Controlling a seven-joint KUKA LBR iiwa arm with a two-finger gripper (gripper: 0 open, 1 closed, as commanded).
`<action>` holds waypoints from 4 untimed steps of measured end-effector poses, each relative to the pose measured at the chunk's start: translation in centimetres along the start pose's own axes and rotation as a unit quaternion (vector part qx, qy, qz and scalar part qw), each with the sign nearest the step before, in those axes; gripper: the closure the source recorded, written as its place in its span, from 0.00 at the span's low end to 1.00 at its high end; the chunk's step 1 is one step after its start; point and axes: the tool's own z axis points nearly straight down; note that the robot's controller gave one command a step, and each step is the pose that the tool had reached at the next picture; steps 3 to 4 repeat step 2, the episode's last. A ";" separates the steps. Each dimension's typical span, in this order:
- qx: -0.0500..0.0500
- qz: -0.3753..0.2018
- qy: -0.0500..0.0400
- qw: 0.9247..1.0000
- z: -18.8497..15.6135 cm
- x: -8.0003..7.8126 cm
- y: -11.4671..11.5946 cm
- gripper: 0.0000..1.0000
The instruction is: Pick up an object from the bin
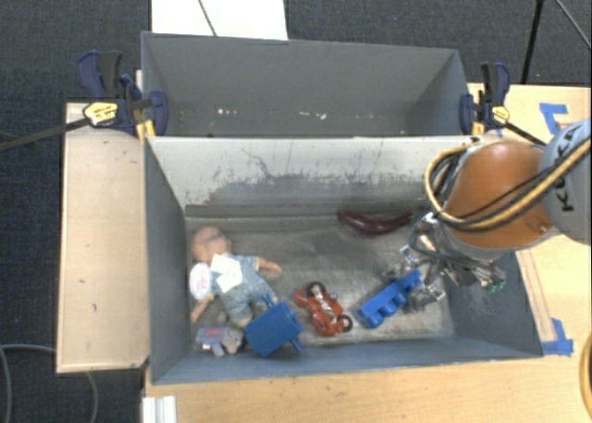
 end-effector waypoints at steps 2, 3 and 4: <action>-0.001 -0.006 0.003 1.000 -15.3 0.9 -0.1 1.00; -0.001 -0.006 0.003 1.000 -15.3 0.9 -0.1 1.00; -0.001 -0.006 0.003 1.000 -15.3 0.9 -0.1 1.00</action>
Offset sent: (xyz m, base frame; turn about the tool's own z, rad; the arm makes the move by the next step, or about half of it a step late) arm -0.0101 -0.0055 0.1520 -0.0168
